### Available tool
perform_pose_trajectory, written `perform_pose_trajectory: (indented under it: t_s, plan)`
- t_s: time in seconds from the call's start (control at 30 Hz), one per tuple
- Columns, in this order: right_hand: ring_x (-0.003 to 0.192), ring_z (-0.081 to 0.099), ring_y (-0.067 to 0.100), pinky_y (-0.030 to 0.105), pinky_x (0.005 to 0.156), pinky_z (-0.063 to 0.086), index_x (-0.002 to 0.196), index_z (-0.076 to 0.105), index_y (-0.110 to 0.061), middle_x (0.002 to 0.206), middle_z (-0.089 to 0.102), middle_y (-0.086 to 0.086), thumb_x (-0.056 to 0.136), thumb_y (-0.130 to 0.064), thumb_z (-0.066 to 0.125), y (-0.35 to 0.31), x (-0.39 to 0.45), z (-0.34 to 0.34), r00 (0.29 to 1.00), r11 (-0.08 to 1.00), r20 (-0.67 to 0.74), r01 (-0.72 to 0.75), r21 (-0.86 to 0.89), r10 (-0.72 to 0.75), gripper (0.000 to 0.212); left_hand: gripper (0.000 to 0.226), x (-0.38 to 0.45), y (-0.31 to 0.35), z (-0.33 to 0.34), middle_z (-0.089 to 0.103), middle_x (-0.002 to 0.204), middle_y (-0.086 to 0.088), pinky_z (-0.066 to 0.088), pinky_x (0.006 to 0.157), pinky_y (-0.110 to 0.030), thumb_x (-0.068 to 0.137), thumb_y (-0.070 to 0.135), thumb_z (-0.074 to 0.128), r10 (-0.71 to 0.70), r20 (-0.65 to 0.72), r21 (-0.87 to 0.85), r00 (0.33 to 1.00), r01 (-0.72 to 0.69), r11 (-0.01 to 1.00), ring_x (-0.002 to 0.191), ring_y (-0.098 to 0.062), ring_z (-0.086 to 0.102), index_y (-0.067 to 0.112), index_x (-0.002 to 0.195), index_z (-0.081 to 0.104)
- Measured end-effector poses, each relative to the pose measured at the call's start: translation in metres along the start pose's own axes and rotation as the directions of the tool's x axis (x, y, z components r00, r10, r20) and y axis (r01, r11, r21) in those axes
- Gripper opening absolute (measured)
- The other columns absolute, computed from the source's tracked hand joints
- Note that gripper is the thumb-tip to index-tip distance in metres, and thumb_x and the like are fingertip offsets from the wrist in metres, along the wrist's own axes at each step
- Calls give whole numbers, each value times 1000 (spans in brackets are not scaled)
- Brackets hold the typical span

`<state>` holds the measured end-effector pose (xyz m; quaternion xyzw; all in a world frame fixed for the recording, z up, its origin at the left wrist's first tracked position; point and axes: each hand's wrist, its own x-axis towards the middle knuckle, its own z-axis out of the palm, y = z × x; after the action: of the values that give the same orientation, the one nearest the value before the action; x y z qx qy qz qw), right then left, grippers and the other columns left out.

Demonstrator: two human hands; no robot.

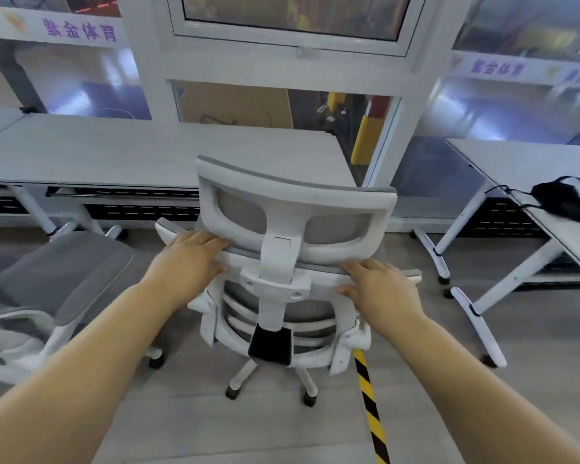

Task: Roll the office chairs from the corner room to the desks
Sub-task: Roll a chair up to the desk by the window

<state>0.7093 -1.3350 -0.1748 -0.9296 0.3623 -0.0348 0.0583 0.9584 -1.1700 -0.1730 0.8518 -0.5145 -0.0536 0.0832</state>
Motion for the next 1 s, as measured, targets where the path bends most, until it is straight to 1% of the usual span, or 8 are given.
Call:
perform_pose_trajectory:
  t_s: [0.13,0.27,0.33,0.4,0.47,0.63,0.83,1.0]
  plan:
    - [118,45,30,48,105,34,130,50,-29,127,55,1,94,-39,49,3,1,0,997,997,64,-49,56,45,38,44,-2,5,2,47,138,-6,27,109,-36,90,28,56,4,-25,-26,1000,-4,1000,128,-30,36,18,133,49]
    - [121,45,25,52,109,29,130,52,-30,132,53,-2,93,-33,53,20,-1,-5,994,979,86,-76,190,60,37,41,-8,18,3,50,133,-3,33,103,-36,91,32,53,13,-30,-32,999,-14,999,124,-28,39,24,132,50]
    - [123,42,23,49,110,29,131,51,-31,134,52,-4,93,-33,53,34,-2,-9,992,974,98,-93,208,74,38,41,-12,30,4,50,131,0,38,99,-36,92,33,51,6,-23,-46,1000,-8,999,122,-26,40,28,133,49]
    - [122,40,25,43,104,34,132,50,-32,132,52,-2,93,-33,53,48,-3,-13,990,974,112,-103,201,81,38,41,-16,43,7,50,131,3,41,95,-36,93,32,50,-1,-23,-54,1000,0,999,122,-24,41,31,134,46]
    - [123,38,27,40,98,37,132,49,-33,133,51,-1,93,-35,53,61,-3,-16,989,974,126,-101,201,76,39,42,-19,56,9,49,134,5,39,98,-36,94,31,49,-6,-18,-39,1000,5,999,124,-23,41,32,136,45]
    - [120,40,28,39,95,38,130,51,-29,131,53,0,92,-33,53,80,-6,-19,990,979,139,-53,197,26,38,42,-29,80,14,50,138,4,29,111,-45,95,29,48,-27,-5,-21,1000,27,999,126,-24,42,29,136,44]
    - [117,41,26,39,89,42,128,52,-33,125,55,-4,92,-35,53,93,-13,-18,991,980,132,-14,198,-12,36,42,-38,90,19,48,141,5,18,116,-47,96,28,45,-57,27,0,998,57,998,128,-23,42,27,138,43]
    - [115,46,27,42,90,44,123,55,-30,120,58,-2,91,-37,54,100,-17,-19,990,977,137,0,214,-30,33,43,-41,97,24,45,143,7,17,116,-47,95,27,47,-59,8,-29,998,59,998,132,-16,39,26,138,43]
